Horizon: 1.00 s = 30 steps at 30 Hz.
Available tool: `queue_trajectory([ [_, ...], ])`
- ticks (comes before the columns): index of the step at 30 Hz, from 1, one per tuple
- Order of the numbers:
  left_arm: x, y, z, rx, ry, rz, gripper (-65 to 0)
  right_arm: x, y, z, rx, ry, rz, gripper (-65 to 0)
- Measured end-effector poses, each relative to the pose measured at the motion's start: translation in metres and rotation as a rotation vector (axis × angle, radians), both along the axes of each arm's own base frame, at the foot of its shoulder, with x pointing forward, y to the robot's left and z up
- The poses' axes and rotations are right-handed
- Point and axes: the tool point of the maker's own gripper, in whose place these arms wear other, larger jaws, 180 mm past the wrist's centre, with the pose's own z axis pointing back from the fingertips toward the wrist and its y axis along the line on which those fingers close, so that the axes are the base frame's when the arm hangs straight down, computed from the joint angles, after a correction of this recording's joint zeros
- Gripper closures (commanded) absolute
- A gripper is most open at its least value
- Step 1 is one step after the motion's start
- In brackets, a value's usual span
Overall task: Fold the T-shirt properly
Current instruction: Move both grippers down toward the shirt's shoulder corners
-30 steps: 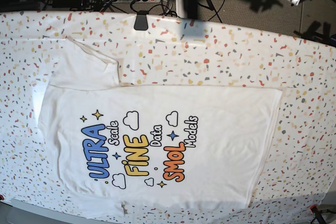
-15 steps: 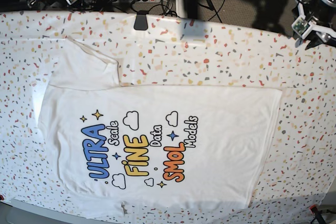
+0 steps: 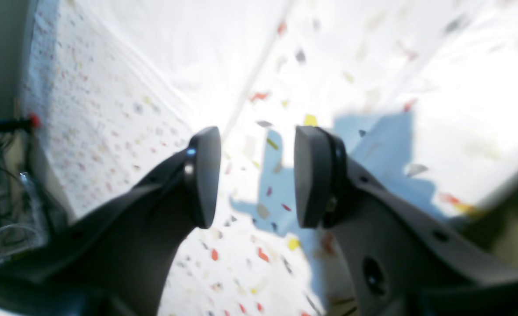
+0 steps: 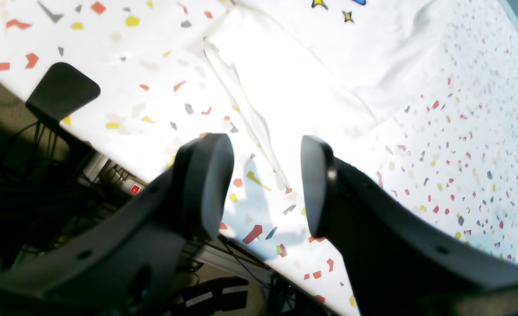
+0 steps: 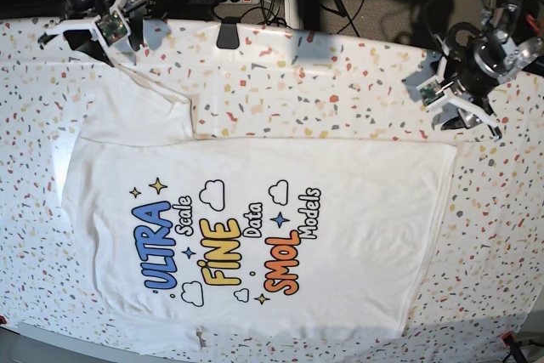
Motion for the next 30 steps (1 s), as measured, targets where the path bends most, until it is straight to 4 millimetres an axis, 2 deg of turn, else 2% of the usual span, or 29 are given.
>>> queue_trajectory([
  [4, 0.030, -0.004, -0.007, 0.040, -0.026, -0.018, -26.7, 0.007, -0.003, 0.004, -0.006, -0.025, -0.014, -28.5],
  [8, 0.047, 0.007, -0.019, 0.068, 0.000, 0.000, -26.7, 0.009, -0.003, 0.005, -0.006, -0.029, -0.013, -28.5],
  [13, 0.070, 0.018, -0.021, 0.056, -0.009, 0.018, -26.7, 0.009, -0.003, 0.005, -0.008, -0.030, -0.012, -28.5],
  [15, 0.070, 0.020, -0.029, 0.047, 0.027, 0.007, -26.7, 0.009, -0.003, 0.005, -0.006, -0.030, -0.011, -28.5],
  [19, 0.075, 0.024, -0.032, 0.040, 0.033, 0.013, -26.7, 0.009, -0.003, 0.005, -0.007, -0.029, -0.012, -28.5],
  [25, 0.069, 0.030, -0.033, 0.044, 0.069, -0.015, -26.7, 0.009, -0.003, 0.005, -0.007, -0.029, -0.012, -28.5],
  [30, 0.064, 0.018, -0.041, 0.049, 0.085, -0.064, -26.6, 0.009, -0.003, 0.005, -0.007, -0.029, -0.012, -28.5],
])
